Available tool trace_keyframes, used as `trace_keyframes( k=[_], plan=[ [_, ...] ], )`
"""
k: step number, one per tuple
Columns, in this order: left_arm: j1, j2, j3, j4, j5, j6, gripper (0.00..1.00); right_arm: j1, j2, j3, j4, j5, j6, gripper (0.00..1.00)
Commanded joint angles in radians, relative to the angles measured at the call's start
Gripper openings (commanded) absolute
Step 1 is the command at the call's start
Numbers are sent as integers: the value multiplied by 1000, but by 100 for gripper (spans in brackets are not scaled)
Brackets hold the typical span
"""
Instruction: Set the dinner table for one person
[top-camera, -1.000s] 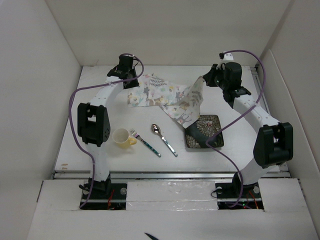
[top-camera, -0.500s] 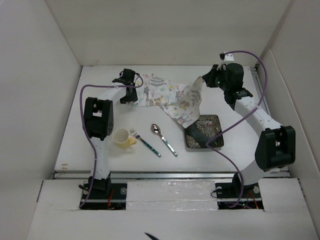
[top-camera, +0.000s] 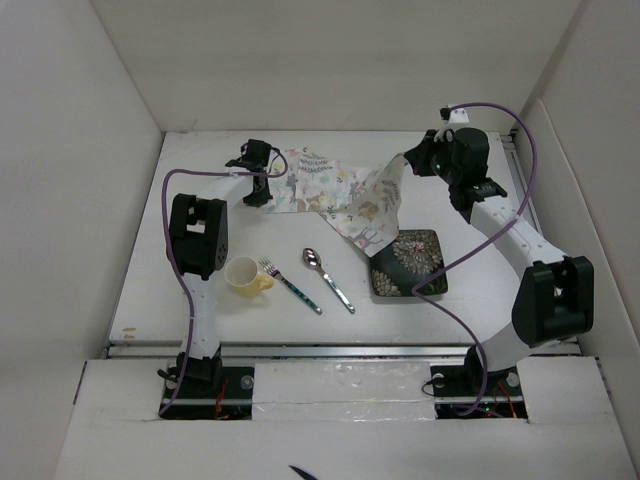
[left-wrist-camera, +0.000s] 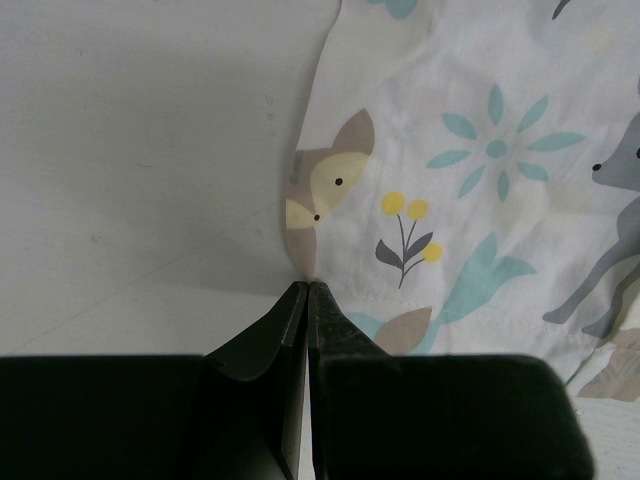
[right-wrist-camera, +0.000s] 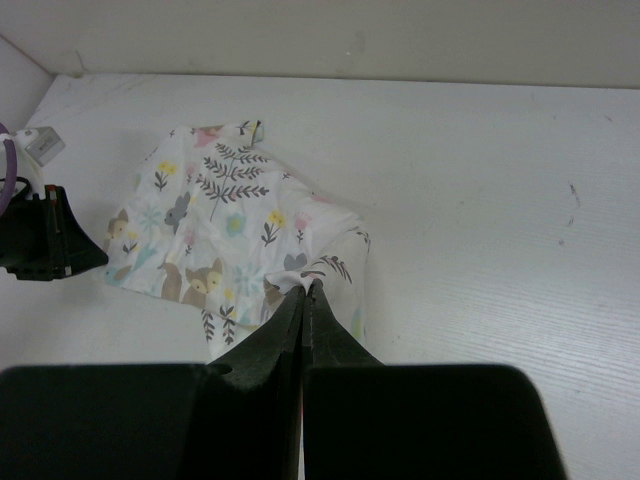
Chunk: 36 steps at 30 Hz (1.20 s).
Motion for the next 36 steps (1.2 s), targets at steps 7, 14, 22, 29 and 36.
trace_keyframes(
  k=[7, 14, 22, 29, 36],
  plan=[
    [7, -166, 130, -20, 103, -30, 0, -16, -133, -7, 59, -3, -3, 0],
    [28, -493, 234, 103, 180, -122, 0, -44, -311, 24, -5, 57, -6, 0],
    [42, -613, 223, 174, 202, -148, 0, -53, -346, 89, -74, 126, -11, 0],
    [68, -468, 343, 148, 226, -148, 0, -73, -137, 240, -85, 86, -15, 0],
    [213, -222, 583, 128, 421, -240, 0, -82, 142, 532, -88, 8, -11, 0]
  ],
)
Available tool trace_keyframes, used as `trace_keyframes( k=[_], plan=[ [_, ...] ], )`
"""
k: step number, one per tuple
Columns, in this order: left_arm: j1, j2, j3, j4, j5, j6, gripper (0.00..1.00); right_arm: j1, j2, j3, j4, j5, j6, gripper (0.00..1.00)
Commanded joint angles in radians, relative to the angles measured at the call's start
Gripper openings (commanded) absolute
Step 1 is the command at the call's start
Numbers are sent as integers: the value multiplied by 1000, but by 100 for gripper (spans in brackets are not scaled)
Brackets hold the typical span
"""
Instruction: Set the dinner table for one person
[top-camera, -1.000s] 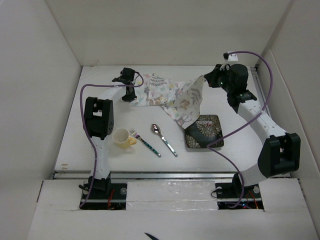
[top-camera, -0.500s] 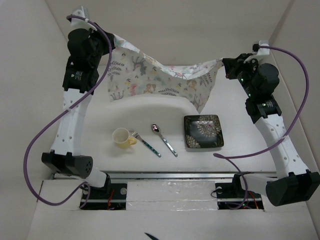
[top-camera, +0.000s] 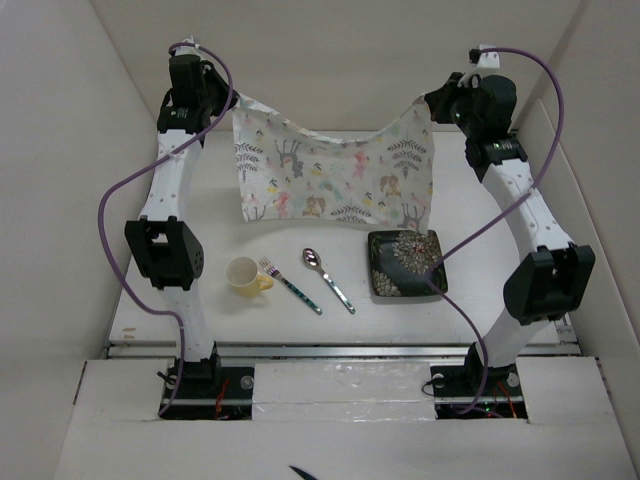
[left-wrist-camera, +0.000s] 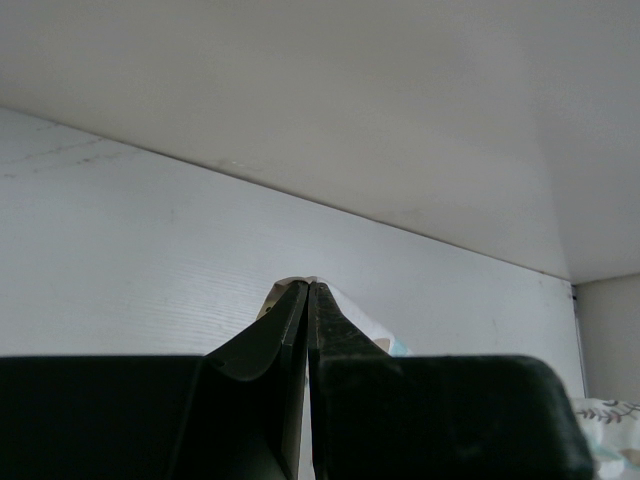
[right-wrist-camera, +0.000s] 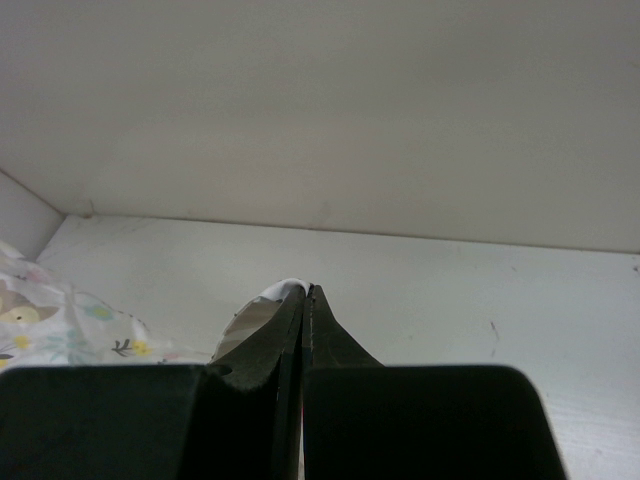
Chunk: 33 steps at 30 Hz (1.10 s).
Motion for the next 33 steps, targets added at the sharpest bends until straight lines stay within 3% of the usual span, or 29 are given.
trace_keyframes(
  k=[1, 2, 4, 5, 8, 11, 19, 21, 28, 33],
  plan=[
    [54, 58, 214, -28, 74, -38, 0, -21, 103, 197, -17, -48, -8, 0],
    [66, 116, 312, -36, 80, -44, 0, -21, 138, 317, -38, -52, -6, 0],
    [95, 147, 362, -20, 138, -87, 0, -35, 226, 433, -102, -74, 0, 0],
    [104, 148, 359, -4, 157, -103, 0, -35, 244, 526, -119, -78, 0, 0],
    [105, 89, 263, 54, 164, -94, 0, -57, 248, 561, -128, -94, -3, 0],
    [114, -12, 79, 143, 155, -84, 0, -66, 187, 456, -76, -115, -9, 0],
    [114, -203, -516, 376, 99, -97, 0, -147, 24, -308, 296, -238, 46, 0],
    [114, -201, -657, 381, 91, -94, 0, -159, 37, -409, 333, -266, 70, 0],
    [114, -165, -857, 396, 53, -94, 0, -179, 67, -527, 279, -261, 66, 3],
    [114, -109, -877, 349, 31, -86, 0, -179, 103, -534, 231, -227, 66, 5]
  ],
)
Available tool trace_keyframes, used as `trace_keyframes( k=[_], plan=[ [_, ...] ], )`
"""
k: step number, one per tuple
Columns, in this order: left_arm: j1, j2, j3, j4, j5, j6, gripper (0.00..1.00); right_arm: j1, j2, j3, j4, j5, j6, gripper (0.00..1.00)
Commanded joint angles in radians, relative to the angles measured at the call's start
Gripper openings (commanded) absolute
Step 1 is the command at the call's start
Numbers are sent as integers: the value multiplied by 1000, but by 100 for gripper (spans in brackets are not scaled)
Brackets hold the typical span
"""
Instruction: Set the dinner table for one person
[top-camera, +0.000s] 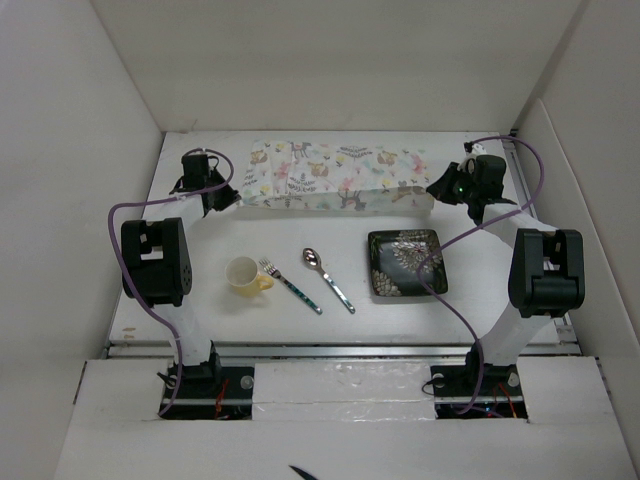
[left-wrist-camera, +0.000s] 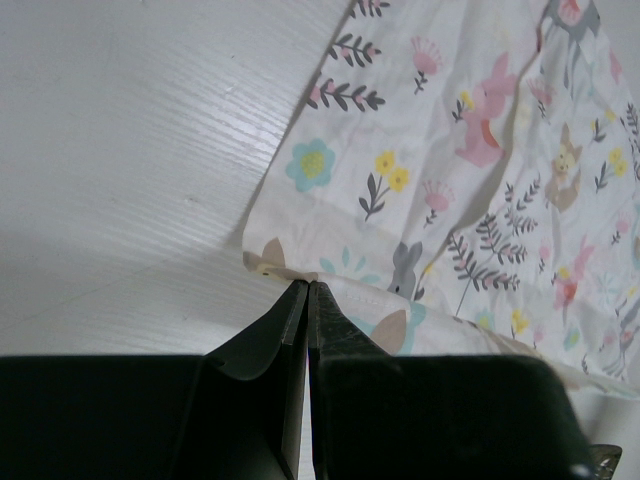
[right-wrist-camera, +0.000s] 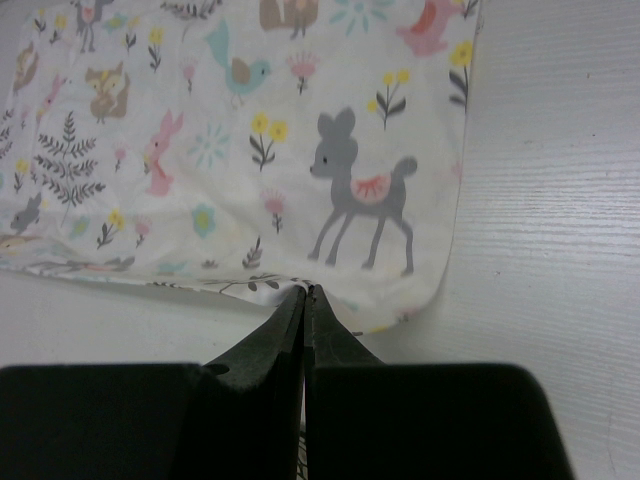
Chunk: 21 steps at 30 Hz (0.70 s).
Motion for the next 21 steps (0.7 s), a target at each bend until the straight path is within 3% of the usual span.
trace_keyframes(
  k=[1, 10, 15, 21],
  plan=[
    [5, -4, 4, 1, -56, 13, 0, -7, 9, 22, 21, 19, 0, 6],
    [-6, -47, -45, -13, -62, -1, 3, -16, 35, 25, 10, 39, 21, 9],
    [-24, -142, -48, -3, -35, -5, 0, -16, 15, 28, 44, 6, 35, 0],
    [-35, -364, -53, 64, -25, -21, 0, 5, -236, -67, 104, 58, 26, 0]
  ],
)
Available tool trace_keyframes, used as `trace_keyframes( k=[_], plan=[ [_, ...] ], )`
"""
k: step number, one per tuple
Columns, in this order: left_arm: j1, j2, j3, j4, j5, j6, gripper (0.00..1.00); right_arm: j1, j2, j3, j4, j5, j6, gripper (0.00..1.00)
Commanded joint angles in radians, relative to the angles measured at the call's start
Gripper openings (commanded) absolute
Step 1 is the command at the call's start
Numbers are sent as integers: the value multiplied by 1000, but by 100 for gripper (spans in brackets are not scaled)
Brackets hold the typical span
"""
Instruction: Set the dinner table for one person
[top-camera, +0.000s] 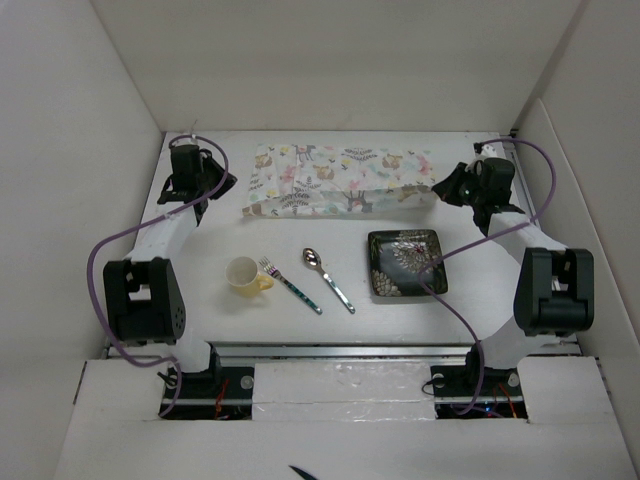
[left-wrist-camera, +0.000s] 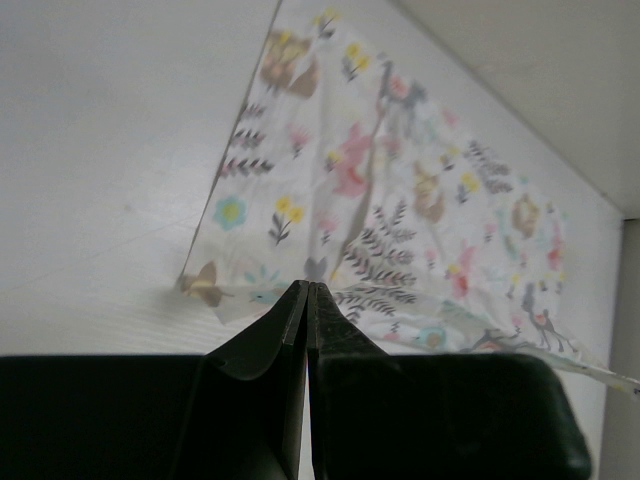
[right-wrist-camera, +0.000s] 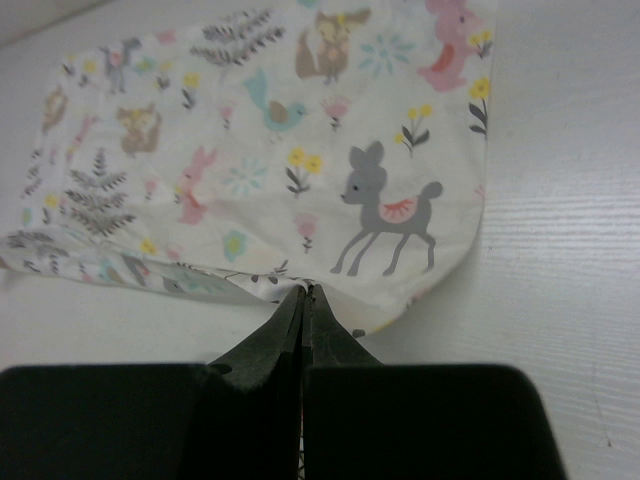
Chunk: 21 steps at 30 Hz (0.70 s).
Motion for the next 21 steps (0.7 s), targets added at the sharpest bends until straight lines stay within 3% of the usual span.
trace_keyframes(
  k=[1, 3, 4, 5, 8, 11, 13, 16, 21],
  plan=[
    [-7, -154, 22, 69, 21, -11, 0, 22, -173, 5, 90, 47, -19, 0],
    [-7, -134, 60, 16, 40, 32, 2, 22, -190, 19, 61, 58, -25, 0],
    [-7, -92, 71, -56, 85, 55, 14, 22, -181, 44, 39, 51, -34, 0],
    [-7, -69, 87, -96, 103, 75, 44, 22, -155, 54, 21, 51, -44, 0],
    [-7, -39, -3, -78, 162, 85, 70, 31, -120, 39, 39, 42, -44, 0],
    [-37, -22, -22, -79, 163, 92, 71, 31, -103, 10, 79, 40, -28, 0],
    [-132, 19, 13, -134, 43, 144, 72, 31, -101, 4, 91, 40, -24, 0],
    [-201, 111, 105, -152, -8, 202, 72, 31, -94, 12, 88, 40, -30, 0],
    [-201, 222, 196, -162, -142, 258, 70, 31, -89, 2, 94, 43, -31, 0]
  ],
)
